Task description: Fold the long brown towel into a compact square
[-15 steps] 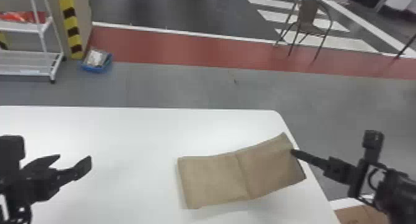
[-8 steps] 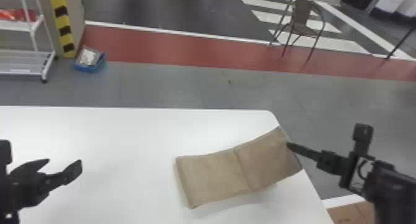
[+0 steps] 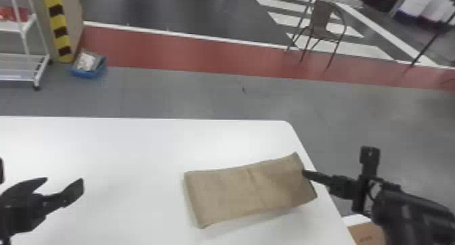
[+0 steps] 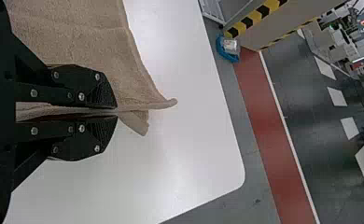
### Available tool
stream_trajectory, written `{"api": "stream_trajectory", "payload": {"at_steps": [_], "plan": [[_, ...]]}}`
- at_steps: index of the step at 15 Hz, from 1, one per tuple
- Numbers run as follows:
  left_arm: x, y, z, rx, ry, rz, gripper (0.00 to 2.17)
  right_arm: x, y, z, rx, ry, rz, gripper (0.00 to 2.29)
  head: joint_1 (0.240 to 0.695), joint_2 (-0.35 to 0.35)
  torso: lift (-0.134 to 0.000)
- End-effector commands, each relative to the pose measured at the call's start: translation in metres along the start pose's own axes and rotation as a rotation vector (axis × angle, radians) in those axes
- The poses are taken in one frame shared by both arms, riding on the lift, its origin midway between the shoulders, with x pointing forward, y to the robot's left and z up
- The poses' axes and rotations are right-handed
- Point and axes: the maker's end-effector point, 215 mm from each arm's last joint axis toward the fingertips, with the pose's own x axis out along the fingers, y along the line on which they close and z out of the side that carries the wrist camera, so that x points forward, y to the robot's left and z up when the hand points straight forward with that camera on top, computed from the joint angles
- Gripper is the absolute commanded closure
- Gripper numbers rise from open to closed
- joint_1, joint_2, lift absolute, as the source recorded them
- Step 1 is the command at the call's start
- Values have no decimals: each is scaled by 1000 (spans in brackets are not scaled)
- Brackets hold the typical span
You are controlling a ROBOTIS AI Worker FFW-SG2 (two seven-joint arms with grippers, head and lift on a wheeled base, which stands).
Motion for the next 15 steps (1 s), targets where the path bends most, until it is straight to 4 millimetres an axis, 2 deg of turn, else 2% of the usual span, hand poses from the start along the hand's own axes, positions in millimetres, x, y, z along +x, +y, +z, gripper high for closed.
{"api": "stream_trajectory", "payload": {"at_steps": [1,2,3,4,5,6,8,10,11,12,13,14,15], "plan": [[-1,0,-3,0,4,0,171,6,-4,8,-44,-33,-7,1018,695,-348,0],[-1,0,-2,2,3,0,171,8,-8,12,-64,-43,-26,900,695,-350,0],[-1,1,-3,1,4,0,171,9,-11,12,-86,-42,-45,643,695,-350,0],[-2,2,-2,2,3,3,171,12,-15,11,-119,-33,-87,151,695,-350,0],[-2,3,-1,2,1,4,171,9,-17,14,-149,-48,-119,-2,695,-350,0],[-2,3,-1,2,1,4,171,3,-13,22,-177,-85,-126,-2,695,-350,0],[-2,3,1,6,-1,4,171,-9,7,28,-217,-133,-101,56,695,-350,0],[-1,2,0,6,3,3,171,-5,26,17,-215,-115,-42,248,695,-347,0],[-1,3,2,8,-1,5,171,-1,34,12,-224,-105,-25,488,695,-339,0],[-1,2,3,9,-3,4,171,6,41,4,-229,-86,-12,805,695,-333,0],[0,4,4,8,-3,5,171,10,47,-4,-228,-74,-4,1430,695,-325,0],[-1,6,4,8,-4,9,171,17,58,-12,-236,-63,16,1821,695,-310,0],[-1,7,3,6,-1,11,171,22,67,-18,-253,-52,33,1865,695,-300,0]]}}
